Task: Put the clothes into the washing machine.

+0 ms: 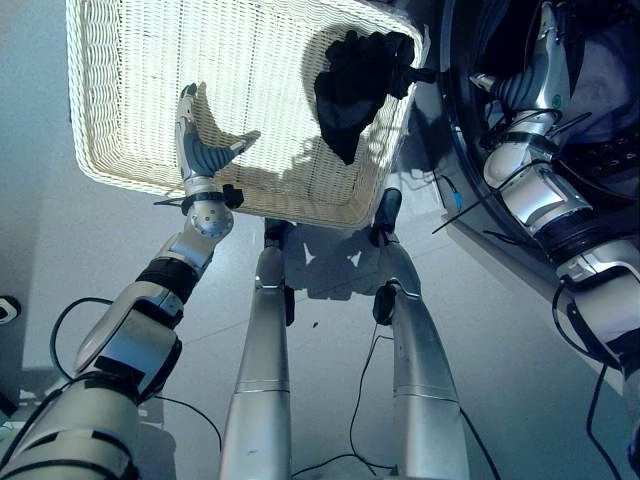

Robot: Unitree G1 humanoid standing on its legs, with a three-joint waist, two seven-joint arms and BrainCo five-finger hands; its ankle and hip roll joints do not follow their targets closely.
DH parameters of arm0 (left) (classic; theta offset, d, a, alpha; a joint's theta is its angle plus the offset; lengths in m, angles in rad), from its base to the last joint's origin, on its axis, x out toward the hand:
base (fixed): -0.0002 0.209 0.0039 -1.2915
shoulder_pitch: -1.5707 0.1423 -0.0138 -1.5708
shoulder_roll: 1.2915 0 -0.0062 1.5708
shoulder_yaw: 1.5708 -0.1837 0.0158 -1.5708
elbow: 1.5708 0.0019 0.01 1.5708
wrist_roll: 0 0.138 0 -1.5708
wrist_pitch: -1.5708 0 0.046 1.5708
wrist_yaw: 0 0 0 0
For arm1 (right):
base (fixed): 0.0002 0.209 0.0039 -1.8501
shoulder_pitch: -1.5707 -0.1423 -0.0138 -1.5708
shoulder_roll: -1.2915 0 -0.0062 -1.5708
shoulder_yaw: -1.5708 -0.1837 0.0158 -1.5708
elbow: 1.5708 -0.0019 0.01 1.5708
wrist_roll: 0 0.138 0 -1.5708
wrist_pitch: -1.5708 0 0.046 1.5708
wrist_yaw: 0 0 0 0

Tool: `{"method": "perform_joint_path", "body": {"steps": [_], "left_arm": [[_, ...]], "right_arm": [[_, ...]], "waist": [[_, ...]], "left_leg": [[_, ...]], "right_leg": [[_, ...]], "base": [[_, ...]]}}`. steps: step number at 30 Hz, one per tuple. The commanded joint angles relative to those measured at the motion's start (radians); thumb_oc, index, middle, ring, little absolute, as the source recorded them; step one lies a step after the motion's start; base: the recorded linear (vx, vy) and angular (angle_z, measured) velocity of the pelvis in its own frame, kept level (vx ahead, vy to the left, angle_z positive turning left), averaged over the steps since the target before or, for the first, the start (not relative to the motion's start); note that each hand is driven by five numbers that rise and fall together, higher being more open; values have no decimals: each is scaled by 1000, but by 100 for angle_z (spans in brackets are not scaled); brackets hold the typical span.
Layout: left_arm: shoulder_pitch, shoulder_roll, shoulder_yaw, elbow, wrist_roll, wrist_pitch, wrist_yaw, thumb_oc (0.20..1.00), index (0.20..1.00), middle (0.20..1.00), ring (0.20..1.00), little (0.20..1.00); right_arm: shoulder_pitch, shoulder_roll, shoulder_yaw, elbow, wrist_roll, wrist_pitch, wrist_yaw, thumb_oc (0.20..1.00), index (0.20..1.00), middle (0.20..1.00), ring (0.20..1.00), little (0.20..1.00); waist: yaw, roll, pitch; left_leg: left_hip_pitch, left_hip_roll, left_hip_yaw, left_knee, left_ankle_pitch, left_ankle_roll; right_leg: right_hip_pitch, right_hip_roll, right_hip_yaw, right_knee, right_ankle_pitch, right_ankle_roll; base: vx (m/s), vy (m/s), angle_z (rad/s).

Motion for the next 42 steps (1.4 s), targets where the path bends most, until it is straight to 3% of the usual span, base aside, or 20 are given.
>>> {"method": "perform_joint_path", "body": {"steps": [1, 10, 16, 20, 28, 42], "left_arm": [[-6, -36, 82, -7, 42, -5, 36, 1000, 1000, 1000, 1000, 1000], [8, -59, 105, -31, 67, 13, 51, 1000, 1000, 1000, 1000, 1000], [-3, -70, 115, -25, 76, 13, 33, 1000, 1000, 1000, 1000, 1000], [-18, -70, 102, -14, 75, 18, 15, 1000, 1000, 1000, 1000, 1000], [-41, -73, 70, 11, 72, 38, -8, 1000, 1000, 1000, 1000, 1000], [-29, -95, 56, -13, 88, 51, 9, 1000, 1000, 1000, 1000, 1000]], "right_arm": [[-3, -13, 39, -97, -101, -49, 2, 1000, 1000, 1000, 1000, 1000], [14, 19, 68, -221, -281, -137, 76, 1000, 1000, 1000, 1000, 1000], [-39, 48, 167, -264, -404, -169, 202, 1000, 1000, 1000, 1000, 1000], [-106, 60, 272, -233, -398, -139, 286, 1000, 1000, 1000, 1000, 1000], [-188, 105, 381, -116, -380, -92, 290, 1000, 1000, 1000, 1000, 1000], [-195, 121, 367, -76, -363, -32, 254, 1000, 1000, 1000, 1000, 1000]], "waist": [[-21, 58, -7], [-20, 58, -7], [-10, 57, -7], [6, 54, -7], [30, 57, -7], [40, 67, -7]], "left_leg": [[43, -109, 51, -91, 33, 90], [43, -112, 52, -97, 42, 88], [44, -116, 50, -96, 49, 84], [45, -121, 41, -99, 58, 83], [40, -130, 27, -106, 70, 82], [40, -141, 23, -99, 70, 86]], "right_leg": [[20, 83, -92, 117, -102, 82], [19, 83, -91, 113, -99, 83], [23, 81, -96, 109, -99, 80], [28, 78, -107, 106, -93, 80], [28, 71, -124, 97, -78, 80], [23, 69, -125, 105, -72, 84]], "base": [[0, 0, 0], [-1, 0, 0], [-3, 0, -1], [1, -27, 4], [1, -21, 7], [0, 0, 0]]}}
